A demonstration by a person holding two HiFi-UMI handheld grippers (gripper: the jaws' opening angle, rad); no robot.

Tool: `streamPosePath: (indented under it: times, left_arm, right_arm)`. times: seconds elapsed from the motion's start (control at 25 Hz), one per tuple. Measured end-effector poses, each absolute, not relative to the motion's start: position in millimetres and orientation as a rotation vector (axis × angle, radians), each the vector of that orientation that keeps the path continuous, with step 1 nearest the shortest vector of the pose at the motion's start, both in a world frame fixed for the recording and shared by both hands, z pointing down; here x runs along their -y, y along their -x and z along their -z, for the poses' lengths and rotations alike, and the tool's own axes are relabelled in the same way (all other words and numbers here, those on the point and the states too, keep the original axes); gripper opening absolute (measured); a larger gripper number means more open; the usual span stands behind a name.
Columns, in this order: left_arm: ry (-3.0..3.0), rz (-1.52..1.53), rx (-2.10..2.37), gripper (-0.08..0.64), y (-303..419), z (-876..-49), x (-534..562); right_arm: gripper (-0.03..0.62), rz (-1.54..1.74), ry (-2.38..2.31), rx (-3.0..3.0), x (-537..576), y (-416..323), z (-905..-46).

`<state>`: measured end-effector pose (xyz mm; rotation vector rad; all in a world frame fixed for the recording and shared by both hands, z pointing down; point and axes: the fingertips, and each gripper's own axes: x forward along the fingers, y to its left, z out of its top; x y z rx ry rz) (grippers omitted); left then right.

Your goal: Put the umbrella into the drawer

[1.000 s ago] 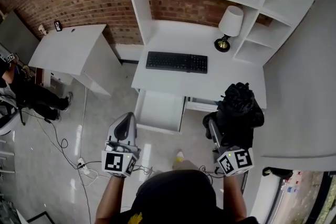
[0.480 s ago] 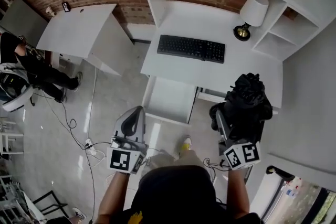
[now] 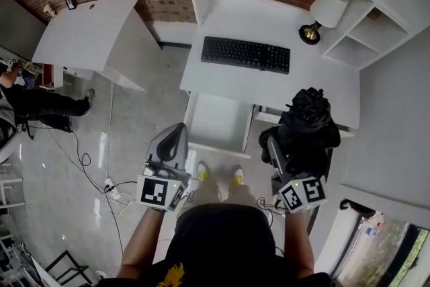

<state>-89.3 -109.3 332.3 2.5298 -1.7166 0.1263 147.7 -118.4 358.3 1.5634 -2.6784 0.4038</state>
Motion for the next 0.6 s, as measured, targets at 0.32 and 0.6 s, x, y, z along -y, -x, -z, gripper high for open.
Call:
streamPosePath:
  times: [0.32, 0.6]
  left_arm:
    - [-2.525, -0.169, 1.601, 0.015, 133.6, -372.9, 141.2]
    - [-2.429, -0.208, 1.637, 0.015, 135.6, -418.8, 154.3]
  right_arm:
    - [0.261, -0.466, -1.521, 2.656, 136.2, -81.7, -376.5]
    - [0.259, -0.507, -1.334, 2.639, 152.8, -62.6, -429.9]
